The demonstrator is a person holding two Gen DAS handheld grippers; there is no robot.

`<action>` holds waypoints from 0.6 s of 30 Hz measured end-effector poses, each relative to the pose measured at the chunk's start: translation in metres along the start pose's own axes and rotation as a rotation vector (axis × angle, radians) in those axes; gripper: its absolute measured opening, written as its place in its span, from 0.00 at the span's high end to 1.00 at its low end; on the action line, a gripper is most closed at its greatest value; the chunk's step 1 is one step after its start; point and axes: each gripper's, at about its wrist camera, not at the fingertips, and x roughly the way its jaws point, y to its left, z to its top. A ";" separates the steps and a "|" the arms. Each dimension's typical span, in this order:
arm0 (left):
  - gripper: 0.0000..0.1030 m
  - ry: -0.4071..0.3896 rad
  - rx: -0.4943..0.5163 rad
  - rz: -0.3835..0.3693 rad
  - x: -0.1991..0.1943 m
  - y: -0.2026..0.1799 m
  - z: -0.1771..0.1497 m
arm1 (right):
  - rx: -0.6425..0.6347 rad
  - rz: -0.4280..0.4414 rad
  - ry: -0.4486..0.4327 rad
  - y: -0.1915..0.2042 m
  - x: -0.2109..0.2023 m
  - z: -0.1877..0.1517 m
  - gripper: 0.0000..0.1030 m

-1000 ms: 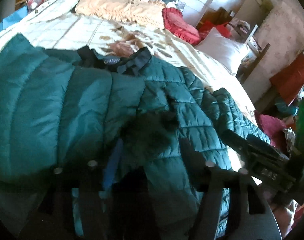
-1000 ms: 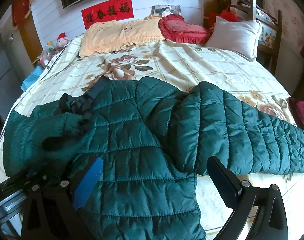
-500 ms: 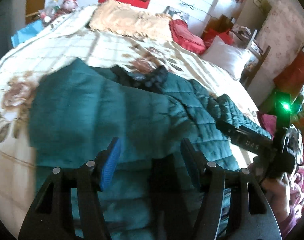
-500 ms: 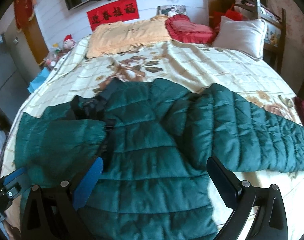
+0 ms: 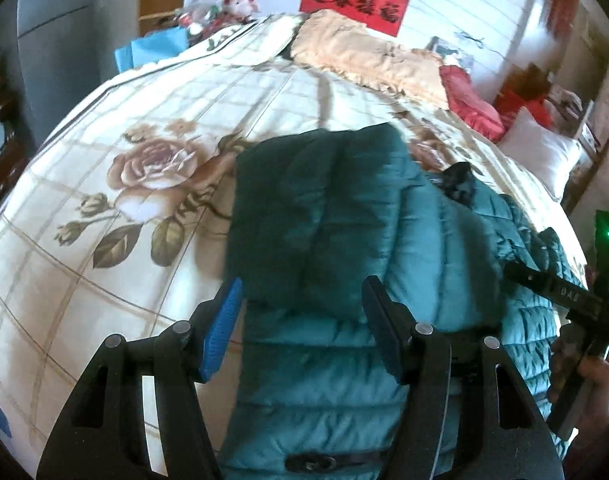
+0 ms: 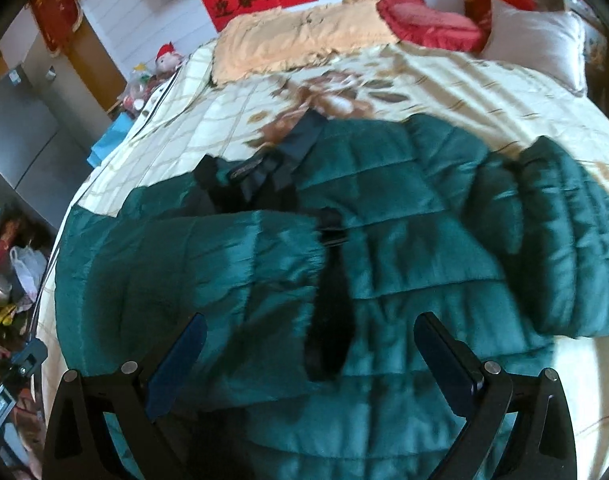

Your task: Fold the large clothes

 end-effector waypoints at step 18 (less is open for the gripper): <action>0.40 0.033 -0.013 0.009 0.016 0.009 -0.003 | -0.185 -0.059 -0.164 0.032 -0.026 0.003 0.80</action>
